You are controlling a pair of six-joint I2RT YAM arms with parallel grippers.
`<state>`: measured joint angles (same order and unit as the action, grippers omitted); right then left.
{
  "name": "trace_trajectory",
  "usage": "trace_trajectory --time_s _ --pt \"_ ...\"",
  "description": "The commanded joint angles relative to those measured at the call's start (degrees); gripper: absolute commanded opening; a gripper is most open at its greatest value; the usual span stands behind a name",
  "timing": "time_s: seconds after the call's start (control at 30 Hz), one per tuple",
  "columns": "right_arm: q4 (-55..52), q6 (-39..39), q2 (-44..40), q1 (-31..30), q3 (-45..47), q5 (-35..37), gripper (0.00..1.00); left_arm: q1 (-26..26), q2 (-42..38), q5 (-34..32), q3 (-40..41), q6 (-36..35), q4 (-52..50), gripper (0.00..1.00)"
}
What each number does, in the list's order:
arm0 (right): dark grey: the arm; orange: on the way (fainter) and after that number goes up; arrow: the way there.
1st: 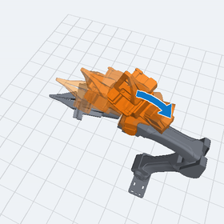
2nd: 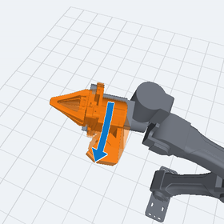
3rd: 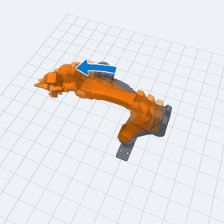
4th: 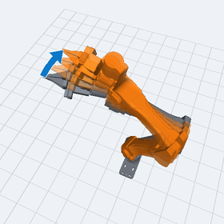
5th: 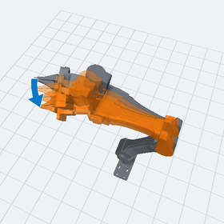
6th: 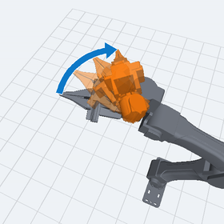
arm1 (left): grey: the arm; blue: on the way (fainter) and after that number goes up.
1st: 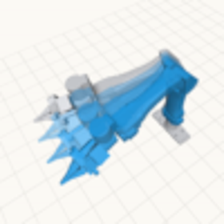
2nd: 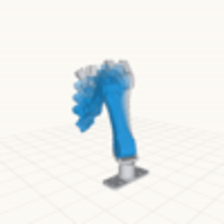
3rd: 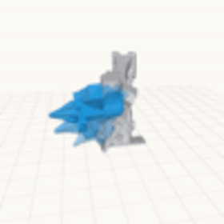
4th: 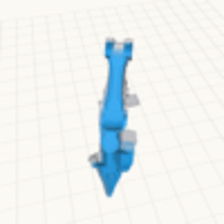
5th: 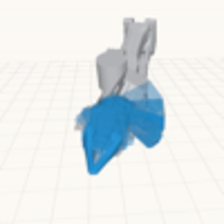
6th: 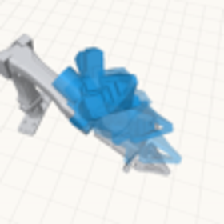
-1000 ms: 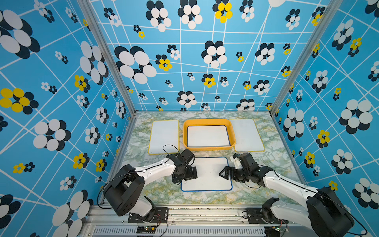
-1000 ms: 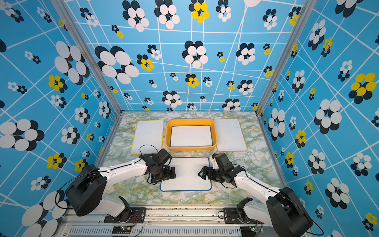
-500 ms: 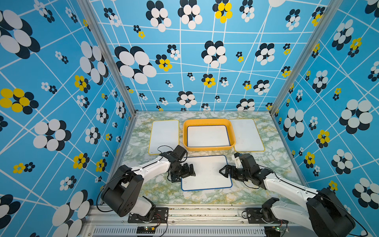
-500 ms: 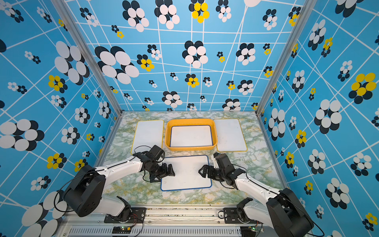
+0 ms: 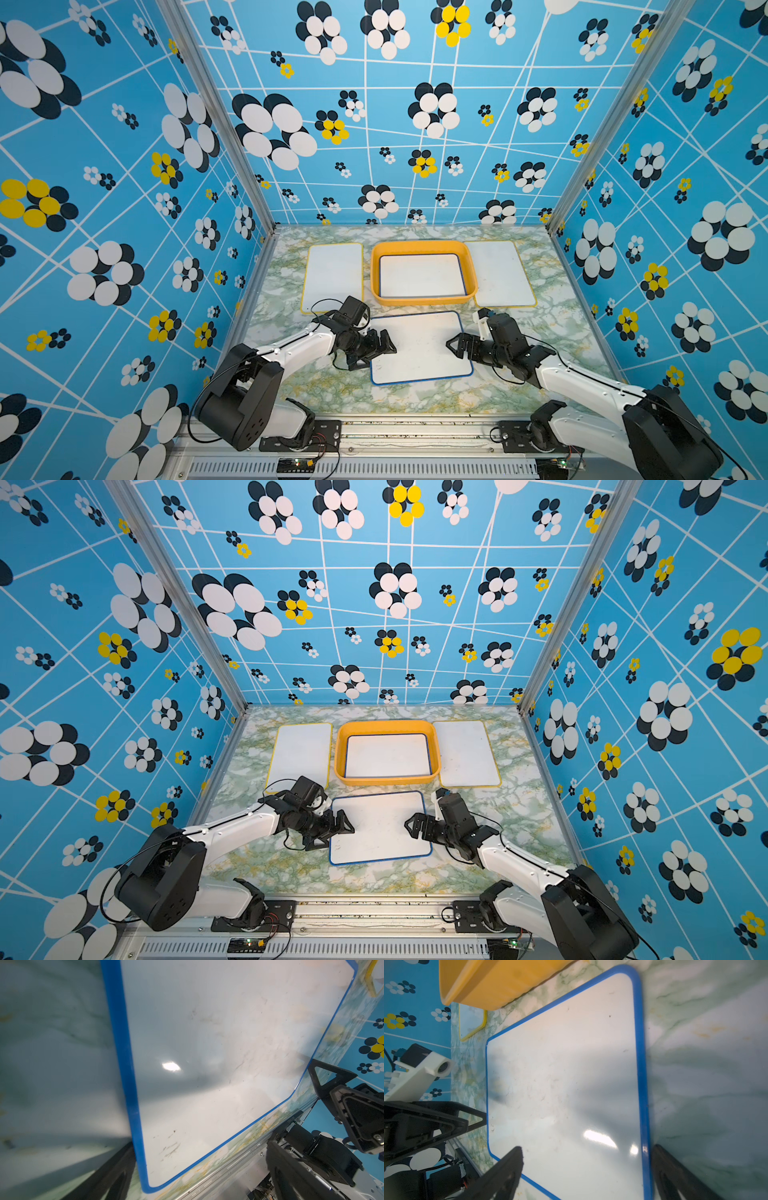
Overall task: Put the whiteboard into the storage box
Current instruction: Pick up the whiteboard at the center of the board.
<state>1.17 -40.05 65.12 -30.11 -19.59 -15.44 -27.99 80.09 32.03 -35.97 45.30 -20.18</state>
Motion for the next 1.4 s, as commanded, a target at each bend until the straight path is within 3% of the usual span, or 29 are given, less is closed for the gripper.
trace_trajectory --time_s 0.0,0.4,0.63,0.8,1.13,1.27,1.37 --pt "-15.1 -3.6 4.0 -3.1 5.3 -9.1 0.98 -0.7 1.3 5.8 2.5 -2.6 9.3 1.0" --pt "-18.8 -2.0 4.6 -3.2 2.9 -6.9 0.98 5.5 -9.1 9.2 4.2 -5.1 2.6 0.83" --pt "-19.8 -2.0 4.4 -3.1 2.7 -6.2 0.98 6.5 -11.3 9.7 3.7 -6.7 -1.3 0.71" --pt "-20.7 -2.1 4.4 -3.2 2.2 -5.2 0.99 7.5 -12.8 10.0 2.9 -6.9 -4.2 0.55" --pt "-22.0 -0.9 5.7 -3.2 0.1 -4.9 0.99 7.9 -15.8 10.9 2.2 -5.7 -6.9 0.44" --pt "-22.0 -0.9 6.2 -3.2 0.0 -4.7 0.98 8.0 -17.4 11.3 1.6 -5.5 -8.1 0.31" --pt "-22.0 -0.9 6.3 -3.1 0.0 -4.6 0.98 8.3 -18.4 11.1 0.9 -5.6 -9.7 0.3"
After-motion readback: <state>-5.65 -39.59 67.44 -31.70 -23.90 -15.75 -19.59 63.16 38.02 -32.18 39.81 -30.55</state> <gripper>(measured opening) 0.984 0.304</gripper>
